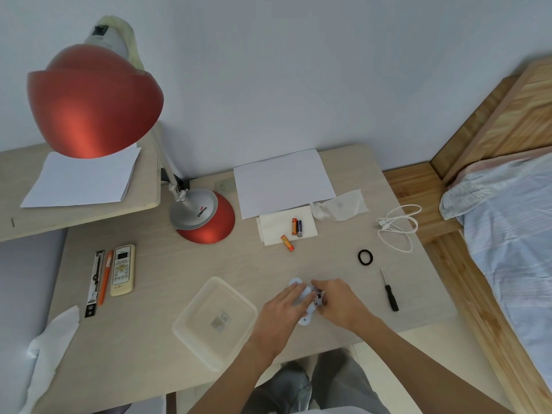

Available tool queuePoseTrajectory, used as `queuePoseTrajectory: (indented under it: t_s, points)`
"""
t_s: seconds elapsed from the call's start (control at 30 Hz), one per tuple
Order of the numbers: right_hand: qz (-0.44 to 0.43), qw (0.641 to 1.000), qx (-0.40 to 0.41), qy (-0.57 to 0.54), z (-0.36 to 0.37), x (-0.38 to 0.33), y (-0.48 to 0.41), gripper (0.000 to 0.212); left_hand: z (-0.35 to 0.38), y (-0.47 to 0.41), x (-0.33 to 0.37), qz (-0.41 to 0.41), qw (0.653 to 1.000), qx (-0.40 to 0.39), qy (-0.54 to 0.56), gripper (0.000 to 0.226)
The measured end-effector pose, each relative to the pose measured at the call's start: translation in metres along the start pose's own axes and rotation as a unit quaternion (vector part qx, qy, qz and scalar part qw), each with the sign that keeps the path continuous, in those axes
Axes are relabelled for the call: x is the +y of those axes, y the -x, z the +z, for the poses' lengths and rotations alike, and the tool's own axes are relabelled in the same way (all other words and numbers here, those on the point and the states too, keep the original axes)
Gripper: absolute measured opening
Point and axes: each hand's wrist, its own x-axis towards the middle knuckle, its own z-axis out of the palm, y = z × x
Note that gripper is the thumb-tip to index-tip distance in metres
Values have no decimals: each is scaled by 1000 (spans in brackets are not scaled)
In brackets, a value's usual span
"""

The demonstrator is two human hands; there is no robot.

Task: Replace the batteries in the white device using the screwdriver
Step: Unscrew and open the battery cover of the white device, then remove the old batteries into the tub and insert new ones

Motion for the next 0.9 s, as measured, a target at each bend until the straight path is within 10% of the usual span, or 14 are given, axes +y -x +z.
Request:
queuePoseTrajectory:
  t_s: [0.37,0.53,0.9]
  points:
    - [18,1000,-18,6,2,3,-1,25,-52,30,9,-24,991,129,17,81]
    - [42,999,-29,-10,6,5,-3,59,-74,79,-17,-115,975,192,16,50]
    - [45,999,-27,1,3,3,-3,58,-43,133,-83,-259,958,123,14,56]
